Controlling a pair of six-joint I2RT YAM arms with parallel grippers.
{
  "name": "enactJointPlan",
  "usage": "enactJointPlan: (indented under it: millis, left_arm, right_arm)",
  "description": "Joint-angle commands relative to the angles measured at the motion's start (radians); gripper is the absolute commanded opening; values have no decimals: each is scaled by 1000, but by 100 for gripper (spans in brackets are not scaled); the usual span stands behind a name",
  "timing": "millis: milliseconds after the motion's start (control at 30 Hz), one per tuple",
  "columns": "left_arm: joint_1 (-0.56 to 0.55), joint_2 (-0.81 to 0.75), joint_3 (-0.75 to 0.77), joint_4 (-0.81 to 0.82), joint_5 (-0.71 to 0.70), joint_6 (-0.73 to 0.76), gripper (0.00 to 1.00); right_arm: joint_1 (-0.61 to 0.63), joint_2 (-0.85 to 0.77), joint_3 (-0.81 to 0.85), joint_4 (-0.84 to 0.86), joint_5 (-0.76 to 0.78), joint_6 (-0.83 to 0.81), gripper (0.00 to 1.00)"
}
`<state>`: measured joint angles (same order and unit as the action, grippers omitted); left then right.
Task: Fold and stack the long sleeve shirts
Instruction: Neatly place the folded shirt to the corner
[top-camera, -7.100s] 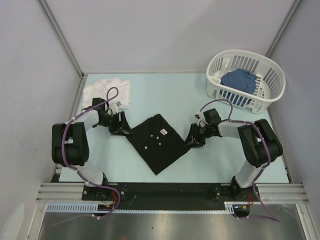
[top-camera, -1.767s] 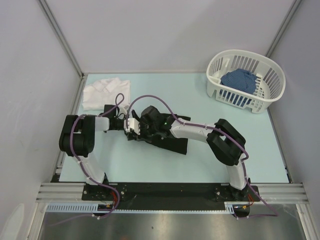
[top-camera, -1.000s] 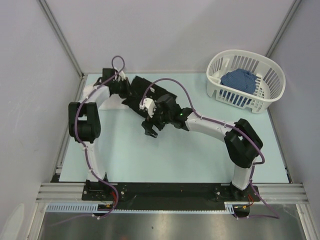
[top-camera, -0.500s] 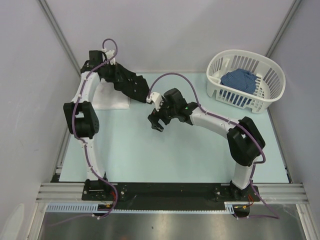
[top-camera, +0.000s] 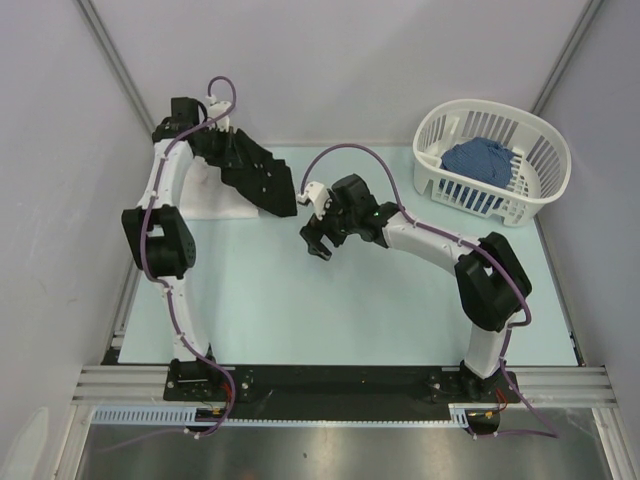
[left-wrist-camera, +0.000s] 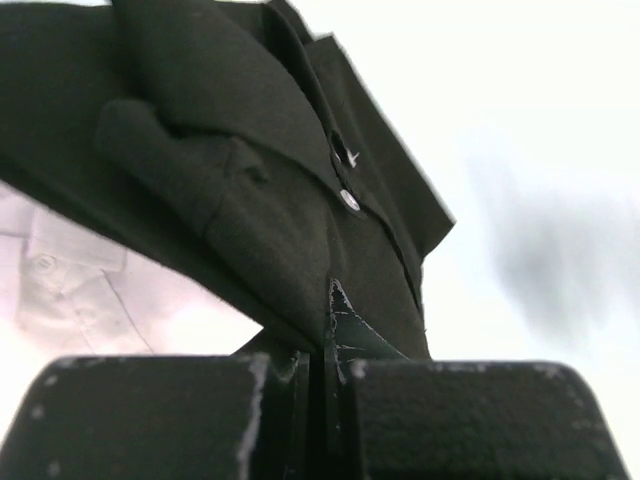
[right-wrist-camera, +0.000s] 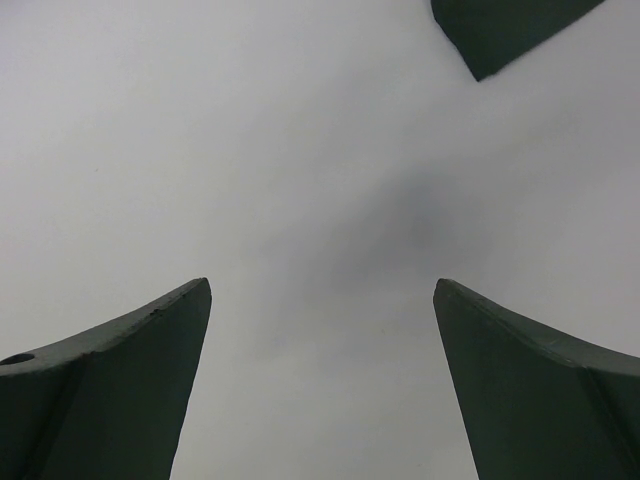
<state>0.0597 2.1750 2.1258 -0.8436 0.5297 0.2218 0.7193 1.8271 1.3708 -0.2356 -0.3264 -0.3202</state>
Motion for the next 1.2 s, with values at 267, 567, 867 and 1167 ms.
enactJointPlan:
  millis: [267, 567, 867, 1167]
  left_arm:
    - [8, -110, 123, 15, 61, -19, 0]
    - [20, -127, 158, -68, 98, 79, 0]
    - [66, -92, 195, -83, 159, 163, 8]
    - [126, -20, 192, -91, 158, 247, 9]
  right_arm:
    - [-32, -66, -38, 21, 21, -31, 100]
    - [-32, -63, -38, 25, 23, -31, 100]
    - [-31, -58, -32, 25, 26, -37, 100]
    - [-27, -45, -18, 24, 27, -39, 100]
